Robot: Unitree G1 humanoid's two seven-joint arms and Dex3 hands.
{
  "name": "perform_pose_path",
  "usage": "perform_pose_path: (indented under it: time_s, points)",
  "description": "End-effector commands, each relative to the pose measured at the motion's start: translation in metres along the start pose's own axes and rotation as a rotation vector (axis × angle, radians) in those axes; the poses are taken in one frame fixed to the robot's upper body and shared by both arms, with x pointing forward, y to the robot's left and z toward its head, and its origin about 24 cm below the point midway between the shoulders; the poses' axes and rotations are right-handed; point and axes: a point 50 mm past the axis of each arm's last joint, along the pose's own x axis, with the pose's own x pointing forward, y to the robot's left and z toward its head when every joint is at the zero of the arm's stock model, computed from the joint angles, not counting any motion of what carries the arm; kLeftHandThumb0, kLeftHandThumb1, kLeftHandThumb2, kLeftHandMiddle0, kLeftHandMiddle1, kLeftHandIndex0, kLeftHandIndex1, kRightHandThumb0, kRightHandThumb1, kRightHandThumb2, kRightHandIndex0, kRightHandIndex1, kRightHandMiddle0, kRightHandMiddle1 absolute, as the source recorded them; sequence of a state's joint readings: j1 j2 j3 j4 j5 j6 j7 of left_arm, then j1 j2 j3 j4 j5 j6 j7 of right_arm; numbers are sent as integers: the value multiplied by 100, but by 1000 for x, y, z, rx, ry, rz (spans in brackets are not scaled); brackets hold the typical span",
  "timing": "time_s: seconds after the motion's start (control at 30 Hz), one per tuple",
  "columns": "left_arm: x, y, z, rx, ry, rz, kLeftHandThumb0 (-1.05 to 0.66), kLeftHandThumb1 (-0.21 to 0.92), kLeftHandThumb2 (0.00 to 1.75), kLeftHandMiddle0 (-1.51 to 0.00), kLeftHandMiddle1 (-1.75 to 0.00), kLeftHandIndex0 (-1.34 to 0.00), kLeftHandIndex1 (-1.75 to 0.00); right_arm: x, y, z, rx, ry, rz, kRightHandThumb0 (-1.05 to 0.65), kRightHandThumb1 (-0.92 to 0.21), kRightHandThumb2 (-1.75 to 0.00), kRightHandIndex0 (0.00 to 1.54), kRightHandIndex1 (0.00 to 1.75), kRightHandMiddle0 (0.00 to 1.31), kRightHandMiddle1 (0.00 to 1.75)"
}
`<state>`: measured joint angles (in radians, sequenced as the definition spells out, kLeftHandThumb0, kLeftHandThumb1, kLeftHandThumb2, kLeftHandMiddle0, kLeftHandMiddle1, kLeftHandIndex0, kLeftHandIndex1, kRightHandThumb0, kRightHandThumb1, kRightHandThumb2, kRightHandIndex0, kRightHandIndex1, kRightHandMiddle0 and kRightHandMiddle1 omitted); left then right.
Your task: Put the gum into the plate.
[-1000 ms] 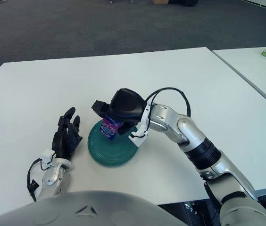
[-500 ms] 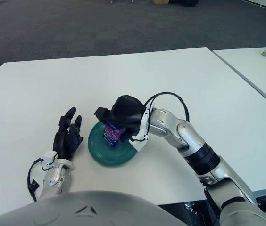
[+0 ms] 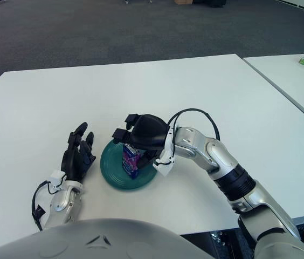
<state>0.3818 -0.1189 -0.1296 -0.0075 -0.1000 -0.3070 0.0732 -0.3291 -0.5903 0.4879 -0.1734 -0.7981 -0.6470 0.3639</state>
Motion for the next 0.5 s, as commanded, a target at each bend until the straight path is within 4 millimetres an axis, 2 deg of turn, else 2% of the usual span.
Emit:
perform_pose_path:
  time_s: [0.0,0.47]
  points:
    - [-3,-2,-13,-41,70,39,-90,92,95,-29,-1,0,-62,-3,-3,-5,-2,-2,-48,-104,-92,-96,1,1,0,4]
    - [-5,-4,-16,-66,54,43,-95,92,96,-28,0,0,-62,-3,0,-6,2,-34,-76,-105,-92,-95,0,0,0,0]
